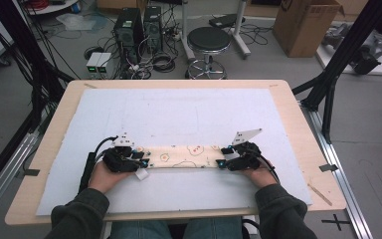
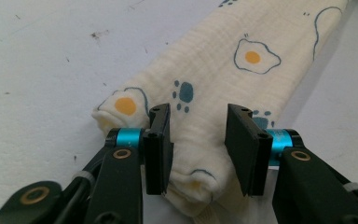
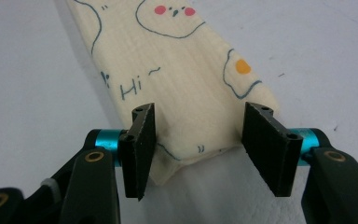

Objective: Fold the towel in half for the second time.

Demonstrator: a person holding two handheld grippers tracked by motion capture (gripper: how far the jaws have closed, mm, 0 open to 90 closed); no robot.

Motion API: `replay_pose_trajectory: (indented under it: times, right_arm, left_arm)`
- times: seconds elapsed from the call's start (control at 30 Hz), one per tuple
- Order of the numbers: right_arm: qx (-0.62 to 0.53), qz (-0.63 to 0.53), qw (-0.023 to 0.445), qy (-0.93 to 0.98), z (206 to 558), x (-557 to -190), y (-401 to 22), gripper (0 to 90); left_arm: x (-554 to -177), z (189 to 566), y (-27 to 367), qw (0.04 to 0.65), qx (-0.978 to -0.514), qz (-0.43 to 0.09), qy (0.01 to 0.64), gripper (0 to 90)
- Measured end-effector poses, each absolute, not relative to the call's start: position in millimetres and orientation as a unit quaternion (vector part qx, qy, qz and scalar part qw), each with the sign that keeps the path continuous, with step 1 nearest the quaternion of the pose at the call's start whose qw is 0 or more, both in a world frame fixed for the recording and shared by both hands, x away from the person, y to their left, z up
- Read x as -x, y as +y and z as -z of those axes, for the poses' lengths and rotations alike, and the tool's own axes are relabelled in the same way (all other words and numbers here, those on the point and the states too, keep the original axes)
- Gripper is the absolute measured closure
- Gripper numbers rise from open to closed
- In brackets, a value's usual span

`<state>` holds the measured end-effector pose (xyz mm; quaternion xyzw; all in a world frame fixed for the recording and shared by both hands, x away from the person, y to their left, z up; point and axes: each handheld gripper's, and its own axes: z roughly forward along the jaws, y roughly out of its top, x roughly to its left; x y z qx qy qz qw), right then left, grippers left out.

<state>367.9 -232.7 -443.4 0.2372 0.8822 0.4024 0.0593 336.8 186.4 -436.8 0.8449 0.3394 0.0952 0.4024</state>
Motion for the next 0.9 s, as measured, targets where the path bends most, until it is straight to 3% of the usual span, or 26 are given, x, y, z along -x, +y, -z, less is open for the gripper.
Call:
replay_pose_trajectory:
  times: [0.3,0.57,0.9]
  right_arm:
    - [-0.250,-0.426,0.057,0.867,430.3,-368.8,-232.7,41.9]
    - [-0.281,-0.439,0.062,0.851,416.5,-383.9,-229.8,40.9]
    - [-0.329,-0.408,0.030,0.851,432.1,-403.5,-227.5,44.6]
  left_arm:
    - [-335.9,425.5,192.9,0.439,-0.823,-0.094,0.348,55.8]
    - [-352.4,420.9,208.3,0.469,-0.781,-0.105,0.400,52.2]
    - [-367.5,437.9,207.7,0.437,-0.780,-0.092,0.439,49.4]
